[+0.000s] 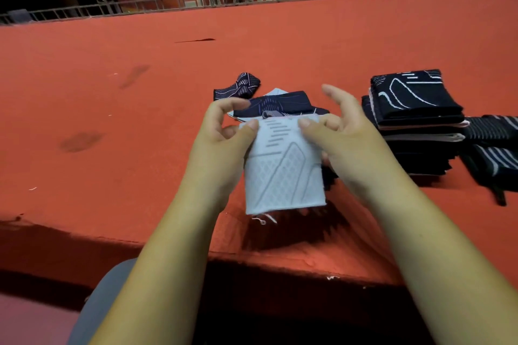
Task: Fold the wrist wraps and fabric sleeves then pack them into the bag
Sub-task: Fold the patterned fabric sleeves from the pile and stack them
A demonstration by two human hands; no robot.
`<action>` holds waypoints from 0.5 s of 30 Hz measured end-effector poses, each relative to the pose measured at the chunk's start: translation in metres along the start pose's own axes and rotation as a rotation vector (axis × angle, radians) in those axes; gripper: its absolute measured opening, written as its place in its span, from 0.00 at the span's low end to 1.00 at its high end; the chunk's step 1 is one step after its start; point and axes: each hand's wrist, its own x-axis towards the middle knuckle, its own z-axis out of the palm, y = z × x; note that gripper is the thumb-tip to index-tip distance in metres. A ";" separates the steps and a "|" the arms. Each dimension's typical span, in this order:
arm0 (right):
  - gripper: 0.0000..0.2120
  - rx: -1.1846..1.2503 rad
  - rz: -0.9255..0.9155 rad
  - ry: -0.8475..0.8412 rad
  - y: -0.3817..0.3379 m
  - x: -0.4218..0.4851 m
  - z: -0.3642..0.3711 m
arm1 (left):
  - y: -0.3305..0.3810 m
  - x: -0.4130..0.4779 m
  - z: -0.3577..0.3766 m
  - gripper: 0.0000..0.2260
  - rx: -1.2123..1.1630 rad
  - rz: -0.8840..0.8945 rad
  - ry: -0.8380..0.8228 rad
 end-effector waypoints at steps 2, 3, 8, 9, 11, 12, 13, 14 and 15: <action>0.25 -0.049 -0.056 -0.102 -0.004 -0.003 -0.001 | 0.004 -0.002 -0.002 0.04 0.048 0.032 0.027; 0.22 -0.078 -0.081 -0.107 -0.006 -0.003 -0.001 | 0.006 -0.002 -0.004 0.03 0.059 0.037 0.016; 0.11 -0.150 -0.158 -0.036 -0.009 -0.008 0.001 | 0.016 -0.006 -0.012 0.15 0.174 0.091 -0.101; 0.11 -0.165 -0.168 -0.032 -0.009 -0.009 0.001 | 0.017 -0.006 -0.012 0.15 0.188 0.109 -0.086; 0.14 -0.190 -0.186 -0.040 -0.010 -0.009 0.000 | 0.018 -0.007 -0.012 0.15 0.192 0.133 -0.054; 0.15 -0.198 -0.196 -0.042 -0.010 -0.009 0.000 | 0.018 -0.007 -0.011 0.14 0.190 0.140 -0.045; 0.17 -0.204 -0.206 -0.042 -0.010 -0.008 0.000 | 0.019 -0.007 -0.010 0.14 0.190 0.148 -0.037; 0.18 -0.215 -0.221 -0.041 -0.009 -0.008 0.001 | 0.019 -0.007 -0.010 0.14 0.192 0.159 -0.026; 0.18 -0.231 -0.240 -0.038 -0.009 -0.007 0.001 | 0.020 -0.007 -0.010 0.14 0.194 0.175 -0.013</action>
